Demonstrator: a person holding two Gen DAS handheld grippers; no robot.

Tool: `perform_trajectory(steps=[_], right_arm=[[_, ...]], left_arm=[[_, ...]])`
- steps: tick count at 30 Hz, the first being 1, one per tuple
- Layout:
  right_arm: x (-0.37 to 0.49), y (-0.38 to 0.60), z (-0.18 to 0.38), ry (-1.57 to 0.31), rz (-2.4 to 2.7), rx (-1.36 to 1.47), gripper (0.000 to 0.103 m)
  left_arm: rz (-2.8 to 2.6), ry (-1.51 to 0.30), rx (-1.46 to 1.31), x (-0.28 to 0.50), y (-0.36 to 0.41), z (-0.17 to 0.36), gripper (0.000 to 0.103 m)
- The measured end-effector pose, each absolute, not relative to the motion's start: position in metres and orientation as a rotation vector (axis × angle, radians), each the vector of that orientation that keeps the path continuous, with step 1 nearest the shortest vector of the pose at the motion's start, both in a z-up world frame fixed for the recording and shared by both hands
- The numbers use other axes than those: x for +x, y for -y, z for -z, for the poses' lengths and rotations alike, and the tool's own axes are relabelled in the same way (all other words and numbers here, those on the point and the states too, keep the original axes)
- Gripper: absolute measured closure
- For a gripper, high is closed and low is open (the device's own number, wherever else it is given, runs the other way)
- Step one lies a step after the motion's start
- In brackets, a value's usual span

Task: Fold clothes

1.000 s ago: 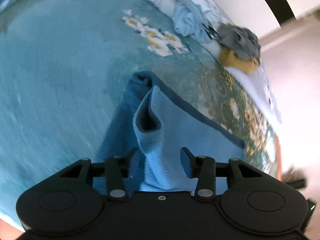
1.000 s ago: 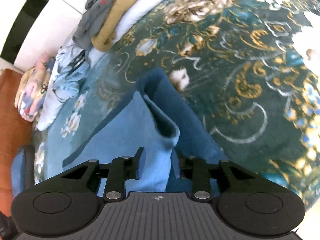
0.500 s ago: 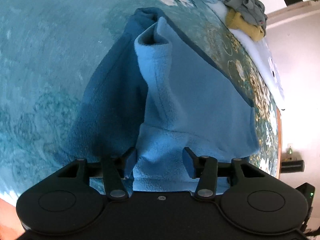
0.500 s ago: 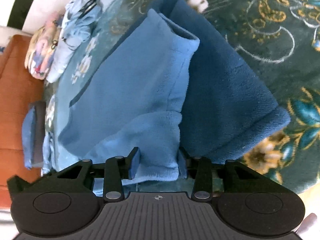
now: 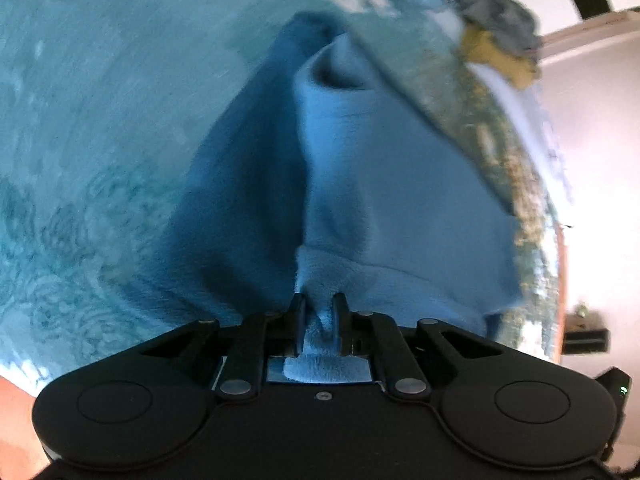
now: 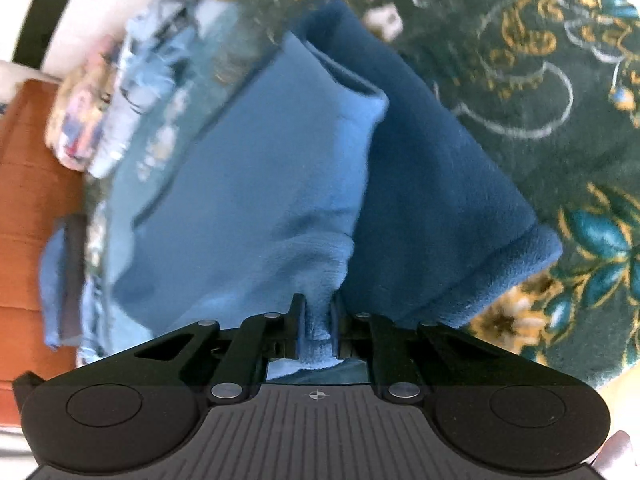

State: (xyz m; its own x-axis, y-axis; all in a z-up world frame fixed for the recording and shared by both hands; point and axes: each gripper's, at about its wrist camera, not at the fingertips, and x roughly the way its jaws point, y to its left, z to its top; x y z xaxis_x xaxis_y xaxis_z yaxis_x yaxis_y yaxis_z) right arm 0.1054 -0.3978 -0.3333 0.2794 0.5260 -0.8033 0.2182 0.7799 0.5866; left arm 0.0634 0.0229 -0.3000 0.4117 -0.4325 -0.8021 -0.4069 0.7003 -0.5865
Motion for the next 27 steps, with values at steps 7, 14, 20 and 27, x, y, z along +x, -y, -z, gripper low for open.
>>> perform_trajectory(steps=[7,14,20,27], right_arm=[[0.11,0.397,0.329,-1.311,-0.242,0.697,0.091],[0.124,0.402,0.274,-1.234,-0.328,0.583,0.081],[0.156,0.419,0.252,-1.115,-0.246,0.424,0.061],[0.182,0.414,0.263,-1.085,-0.217,0.195,0.011]], left_arm=[[0.041,-1.214,-0.874,0.068,-0.029,0.295,0.091],[0.133,-1.219,-0.852,0.083,-0.042,0.242,0.058],[0.092,-1.06,-0.538,0.114,-0.042,0.194,0.019],[-0.044,-1.018,-0.427,0.148,-0.049,0.201,0.002]])
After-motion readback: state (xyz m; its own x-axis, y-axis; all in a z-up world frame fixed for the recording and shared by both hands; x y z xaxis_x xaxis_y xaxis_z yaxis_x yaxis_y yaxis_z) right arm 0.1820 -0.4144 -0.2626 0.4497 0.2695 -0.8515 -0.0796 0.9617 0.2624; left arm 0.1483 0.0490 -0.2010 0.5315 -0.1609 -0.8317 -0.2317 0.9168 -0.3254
